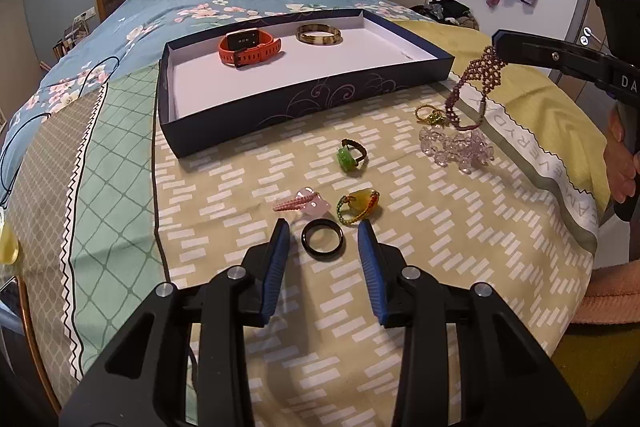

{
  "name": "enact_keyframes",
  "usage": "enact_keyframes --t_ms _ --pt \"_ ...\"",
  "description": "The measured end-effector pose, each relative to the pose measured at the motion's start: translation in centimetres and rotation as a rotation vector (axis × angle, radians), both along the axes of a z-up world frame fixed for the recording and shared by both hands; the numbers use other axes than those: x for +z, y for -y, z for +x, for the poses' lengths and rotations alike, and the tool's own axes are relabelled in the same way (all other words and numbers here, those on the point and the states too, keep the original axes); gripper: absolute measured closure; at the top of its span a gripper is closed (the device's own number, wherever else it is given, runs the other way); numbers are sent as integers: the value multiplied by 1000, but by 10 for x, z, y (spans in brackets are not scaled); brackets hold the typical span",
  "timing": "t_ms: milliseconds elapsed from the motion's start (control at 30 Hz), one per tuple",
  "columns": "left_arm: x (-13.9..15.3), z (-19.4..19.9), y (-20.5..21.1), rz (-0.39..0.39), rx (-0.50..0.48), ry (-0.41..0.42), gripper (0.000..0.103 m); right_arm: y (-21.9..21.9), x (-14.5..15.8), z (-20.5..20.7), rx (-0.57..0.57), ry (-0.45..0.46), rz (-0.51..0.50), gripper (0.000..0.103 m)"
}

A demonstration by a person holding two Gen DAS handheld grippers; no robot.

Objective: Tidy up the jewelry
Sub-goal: 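Grasp the black ring with the left tool while the right tool lifts the beaded bracelet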

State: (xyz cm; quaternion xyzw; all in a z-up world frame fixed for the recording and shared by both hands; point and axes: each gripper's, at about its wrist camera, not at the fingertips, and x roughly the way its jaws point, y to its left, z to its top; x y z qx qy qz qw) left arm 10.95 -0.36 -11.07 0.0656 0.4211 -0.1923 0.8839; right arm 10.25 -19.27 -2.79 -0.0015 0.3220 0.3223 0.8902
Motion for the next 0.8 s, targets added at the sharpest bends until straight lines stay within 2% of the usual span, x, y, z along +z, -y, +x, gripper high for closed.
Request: enact_keyframes --t_ms 67,133,167,533,800 --pt "0 -2 0 0 -4 1 68 -2 1 2 3 1 3 99" --pt "0 -2 0 -1 -7 0 73 -3 1 4 6 3 4 99" --pt "0 -3 -1 -2 -6 1 81 -4 1 5 6 4 4 99" --pt "5 -5 -5 -38 1 10 81 -10 3 19 6 18 -9 99" --pt "25 -7 -8 -72 6 71 81 -7 11 28 -10 42 -8 99"
